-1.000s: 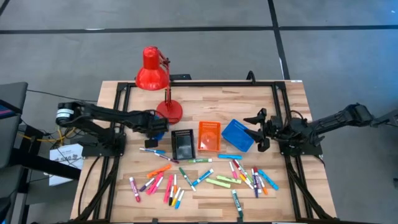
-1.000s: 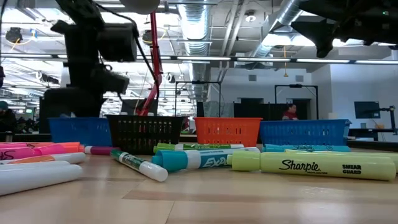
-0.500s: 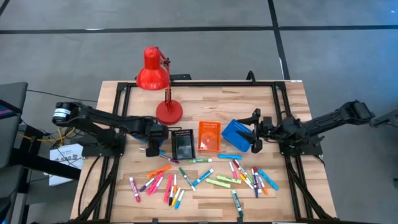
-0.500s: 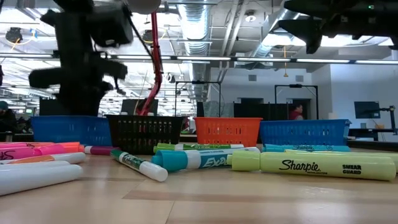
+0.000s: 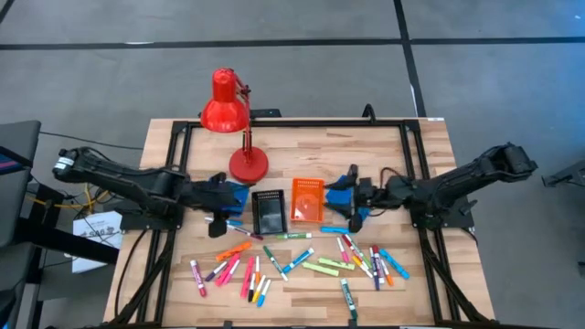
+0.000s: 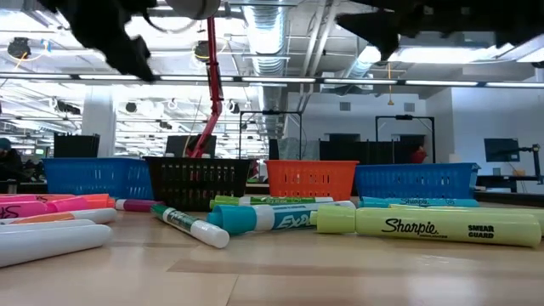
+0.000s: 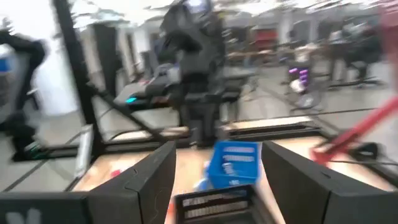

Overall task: Pick & Place Markers
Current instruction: Put the large light green marker pen into the left blue basket

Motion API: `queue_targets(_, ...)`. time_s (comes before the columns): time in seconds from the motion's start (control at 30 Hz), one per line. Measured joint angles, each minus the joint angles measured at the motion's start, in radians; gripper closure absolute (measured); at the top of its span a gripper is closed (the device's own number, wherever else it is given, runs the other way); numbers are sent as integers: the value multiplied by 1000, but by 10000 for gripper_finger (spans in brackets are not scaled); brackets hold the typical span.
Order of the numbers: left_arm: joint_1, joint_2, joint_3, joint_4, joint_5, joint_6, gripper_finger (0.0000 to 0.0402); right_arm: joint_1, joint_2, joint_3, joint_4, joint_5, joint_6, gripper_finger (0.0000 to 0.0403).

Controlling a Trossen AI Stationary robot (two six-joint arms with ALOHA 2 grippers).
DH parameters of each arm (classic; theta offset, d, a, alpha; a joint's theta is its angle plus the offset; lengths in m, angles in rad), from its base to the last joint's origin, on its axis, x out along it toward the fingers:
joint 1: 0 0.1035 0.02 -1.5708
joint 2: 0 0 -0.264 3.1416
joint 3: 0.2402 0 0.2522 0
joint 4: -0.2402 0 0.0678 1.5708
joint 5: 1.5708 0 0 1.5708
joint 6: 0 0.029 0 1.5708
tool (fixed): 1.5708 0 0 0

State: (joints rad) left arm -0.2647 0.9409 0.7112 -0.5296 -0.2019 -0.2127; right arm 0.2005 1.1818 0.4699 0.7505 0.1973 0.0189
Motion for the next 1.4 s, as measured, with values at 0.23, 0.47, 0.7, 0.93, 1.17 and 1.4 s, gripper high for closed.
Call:
queue_targets(0.23, -147, 27, 0, 80, -65, -6, 283, 12, 207, 282, -405, -41, 0, 173)
queue_targets(0.47, -210, 136, 0, 83, -168, -31, 284, 71, 427, 549, -801, -42, 13, 173)
queue_targets(0.7, -212, 193, 0, 87, -172, -32, 284, 127, 604, 676, -960, -40, 93, 173)
queue_targets(0.93, -212, 191, 0, 102, -172, -32, 284, 96, 759, 708, -963, -41, 115, 173)
queue_targets(1.17, -212, 191, 0, 114, -172, -32, 284, 76, 804, 724, -997, -38, 115, 173)
queue_targets(1.4, -211, 191, 0, 120, -172, -32, 284, 56, 822, 725, -1010, -43, 184, 216)
